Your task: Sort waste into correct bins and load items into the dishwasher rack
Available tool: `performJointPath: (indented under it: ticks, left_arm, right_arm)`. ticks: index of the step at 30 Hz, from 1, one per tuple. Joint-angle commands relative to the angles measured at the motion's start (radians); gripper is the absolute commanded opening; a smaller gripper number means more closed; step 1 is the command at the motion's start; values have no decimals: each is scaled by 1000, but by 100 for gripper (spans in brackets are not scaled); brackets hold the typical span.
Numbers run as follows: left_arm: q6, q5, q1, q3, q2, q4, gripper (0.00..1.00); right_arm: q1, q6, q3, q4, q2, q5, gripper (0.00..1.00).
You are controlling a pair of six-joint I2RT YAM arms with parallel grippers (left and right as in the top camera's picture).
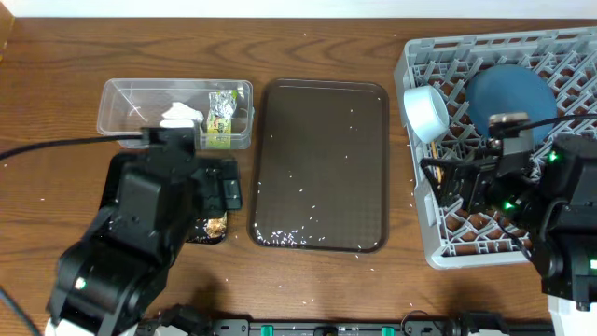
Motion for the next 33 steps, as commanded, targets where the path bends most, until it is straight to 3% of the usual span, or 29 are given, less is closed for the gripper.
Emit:
performJointPath:
  ticks: [1,6,14,17,22,31,33]
  left_arm:
    - [14,-46,5,5,-14,-4,98]
    - [14,-45,5,5,-11,-7,98]
    - [14,-45,5,5,-6,-8,98]
    - [14,-45,5,5,-6,-8,98]
    - [14,-45,5,5,-6,-8,98]
    - [14,-45,5,5,-6,-8,98]
    - [14,-46,5,5,-6,-7,98]
  right_arm:
    - [37,-19,11,4,-2,-9,99]
    - [47,-9,11,14,-2,-14,99]
    - [47,189,11,-55,-2,-18,99]
    - [41,187,12,-90,-5,5,99]
    - [34,49,12,-82,-51,8,99]
    - [60,-488,8,-60,-217,8,99]
    - [64,-549,-13,-42,-258,15,99]
